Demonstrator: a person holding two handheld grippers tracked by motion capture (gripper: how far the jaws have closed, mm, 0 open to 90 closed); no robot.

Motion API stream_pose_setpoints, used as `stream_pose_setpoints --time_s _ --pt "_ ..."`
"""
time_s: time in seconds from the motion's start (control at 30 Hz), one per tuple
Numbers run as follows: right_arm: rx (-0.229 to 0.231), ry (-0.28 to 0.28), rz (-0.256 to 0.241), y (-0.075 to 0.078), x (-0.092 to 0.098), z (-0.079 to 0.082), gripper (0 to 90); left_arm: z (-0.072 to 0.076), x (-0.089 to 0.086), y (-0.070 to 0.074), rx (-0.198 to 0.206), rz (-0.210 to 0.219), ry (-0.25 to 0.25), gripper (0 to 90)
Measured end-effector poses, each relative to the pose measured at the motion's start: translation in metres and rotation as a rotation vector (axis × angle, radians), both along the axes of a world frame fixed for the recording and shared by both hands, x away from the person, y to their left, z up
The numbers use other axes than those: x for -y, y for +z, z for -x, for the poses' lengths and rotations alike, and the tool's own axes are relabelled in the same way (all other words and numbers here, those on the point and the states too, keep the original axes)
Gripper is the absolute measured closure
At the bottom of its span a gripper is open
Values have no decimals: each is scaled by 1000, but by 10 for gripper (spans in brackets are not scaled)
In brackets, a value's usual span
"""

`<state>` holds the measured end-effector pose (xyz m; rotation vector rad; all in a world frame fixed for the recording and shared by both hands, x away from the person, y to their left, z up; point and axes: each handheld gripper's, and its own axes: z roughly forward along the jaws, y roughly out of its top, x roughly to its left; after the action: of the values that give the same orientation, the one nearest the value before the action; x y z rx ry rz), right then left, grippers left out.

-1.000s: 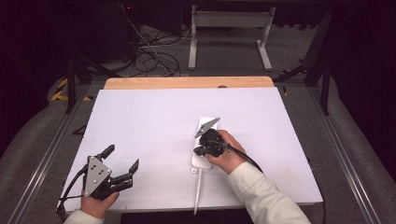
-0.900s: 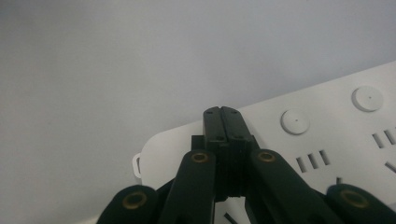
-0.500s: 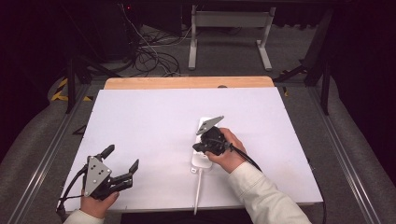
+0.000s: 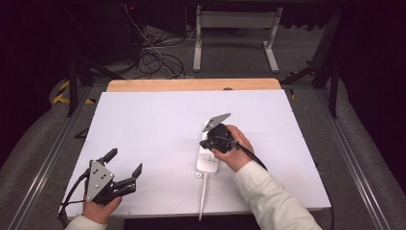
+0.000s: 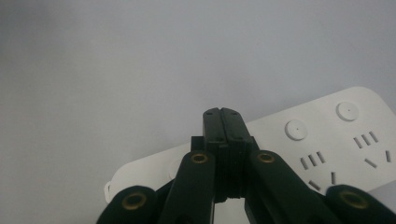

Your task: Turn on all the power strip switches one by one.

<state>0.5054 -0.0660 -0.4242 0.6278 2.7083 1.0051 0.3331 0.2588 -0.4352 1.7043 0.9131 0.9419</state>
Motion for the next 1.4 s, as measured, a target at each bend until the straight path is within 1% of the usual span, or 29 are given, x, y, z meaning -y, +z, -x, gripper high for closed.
stream_pose_setpoints --time_s 0.27,0.4,0.53,0.67,1.03,1.27,1.4 --pt "6 -15 10 -4 -1 -7 900 0 0 0 -2 -2 0 133" --pt "-4 -21 30 -9 -2 -13 900 0 0 0 -2 -2 0 133" --pt "-9 -30 38 -14 -3 -16 900 0 0 0 -3 2 2 134" --pt "-11 -27 39 -16 -3 -18 900 0 0 0 -2 0 2 134" --pt "-15 -29 48 -19 -3 -17 900 0 -1 0 0 -3 4 134" --pt "-31 -45 41 -19 -2 -18 900 0 -1 0 -1 -2 2 134" --pt "-28 -47 39 -20 -2 -17 900 0 0 0 -1 -3 0 134"
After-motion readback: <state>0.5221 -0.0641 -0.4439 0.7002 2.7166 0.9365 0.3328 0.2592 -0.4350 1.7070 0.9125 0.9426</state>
